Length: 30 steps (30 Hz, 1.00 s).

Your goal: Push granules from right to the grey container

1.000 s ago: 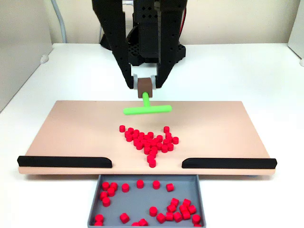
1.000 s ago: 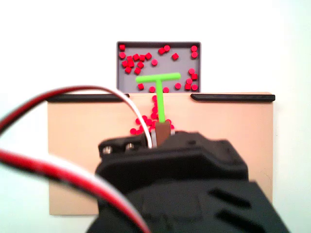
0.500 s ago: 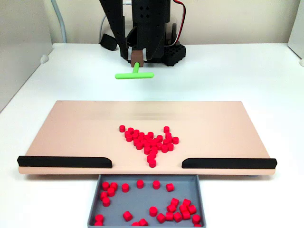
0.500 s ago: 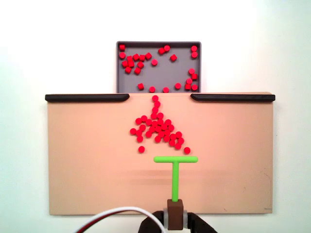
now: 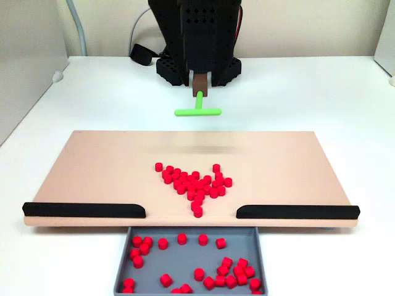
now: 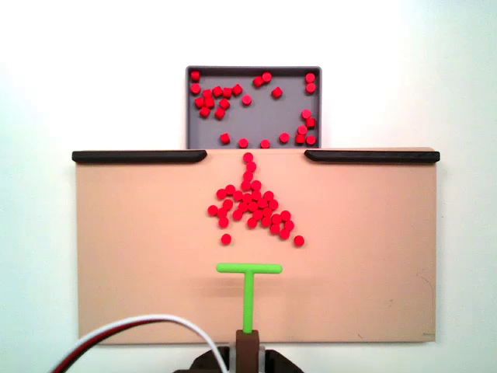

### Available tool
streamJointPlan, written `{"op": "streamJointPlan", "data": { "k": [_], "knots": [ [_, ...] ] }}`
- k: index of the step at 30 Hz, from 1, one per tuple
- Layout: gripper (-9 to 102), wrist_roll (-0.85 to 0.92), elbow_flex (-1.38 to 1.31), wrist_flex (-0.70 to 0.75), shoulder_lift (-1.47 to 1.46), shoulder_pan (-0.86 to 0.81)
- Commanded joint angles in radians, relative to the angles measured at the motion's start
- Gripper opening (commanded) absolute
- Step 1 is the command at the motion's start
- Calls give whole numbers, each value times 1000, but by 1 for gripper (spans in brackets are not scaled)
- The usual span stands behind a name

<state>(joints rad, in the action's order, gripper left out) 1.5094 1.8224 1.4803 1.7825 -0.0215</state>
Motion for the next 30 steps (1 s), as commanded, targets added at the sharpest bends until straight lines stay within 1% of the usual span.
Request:
{"op": "streamJointPlan", "data": {
  "k": [1, 19, 30],
  "knots": [
    [0, 18, -6, 5, 11, -6],
    [0, 2, -6, 5, 81, -5],
    [0, 43, -6, 5, 100, -6]
  ]
}}
